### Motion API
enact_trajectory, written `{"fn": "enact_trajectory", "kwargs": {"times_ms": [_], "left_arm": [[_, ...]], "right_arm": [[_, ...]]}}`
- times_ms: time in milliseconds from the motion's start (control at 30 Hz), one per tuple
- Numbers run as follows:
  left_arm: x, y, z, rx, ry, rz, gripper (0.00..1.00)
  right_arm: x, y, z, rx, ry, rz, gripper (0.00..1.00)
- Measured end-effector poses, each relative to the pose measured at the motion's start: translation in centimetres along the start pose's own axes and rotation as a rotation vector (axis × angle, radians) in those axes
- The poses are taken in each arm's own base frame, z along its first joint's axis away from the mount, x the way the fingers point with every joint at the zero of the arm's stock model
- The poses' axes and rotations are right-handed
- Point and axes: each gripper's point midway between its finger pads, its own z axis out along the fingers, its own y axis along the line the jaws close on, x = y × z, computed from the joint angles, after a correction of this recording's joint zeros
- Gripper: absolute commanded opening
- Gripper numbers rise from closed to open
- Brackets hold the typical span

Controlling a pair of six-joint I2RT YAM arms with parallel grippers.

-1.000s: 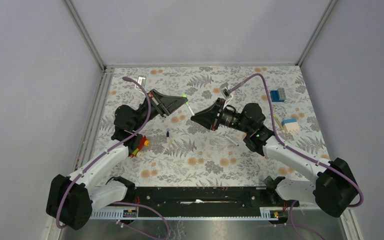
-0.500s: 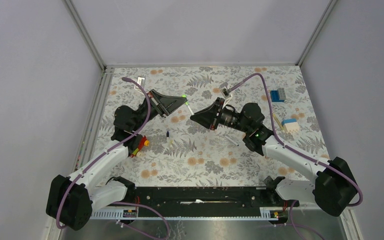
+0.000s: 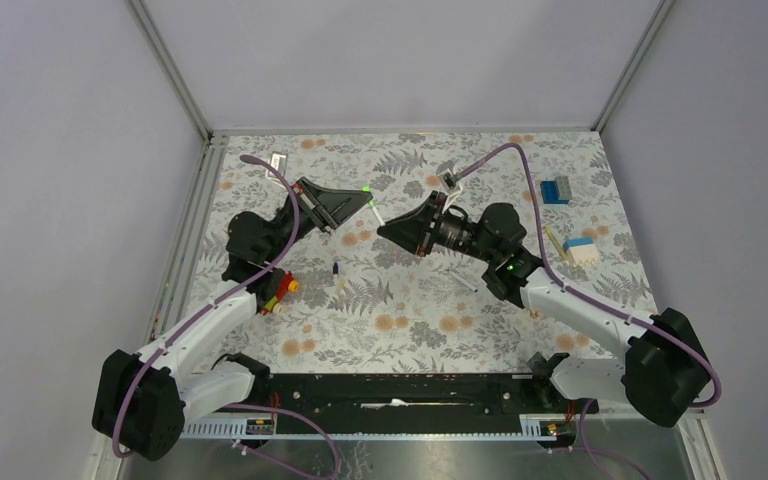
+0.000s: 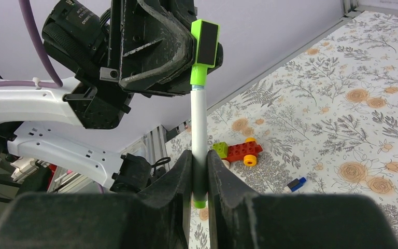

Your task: Insert the pens into the pen caps

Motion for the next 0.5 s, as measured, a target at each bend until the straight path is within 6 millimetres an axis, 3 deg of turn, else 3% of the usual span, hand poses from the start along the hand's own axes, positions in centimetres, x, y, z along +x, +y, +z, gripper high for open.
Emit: {"fn": "enact_trajectory", "kwargs": {"times_ms": [500], "left_arm": [[-1.0, 0.7, 0.0, -0.032, -0.055, 0.006, 0.0]], "right_arm": [[-0.6, -0.7, 1.1, 0.05, 0.005, 0.01, 0.0]]}}
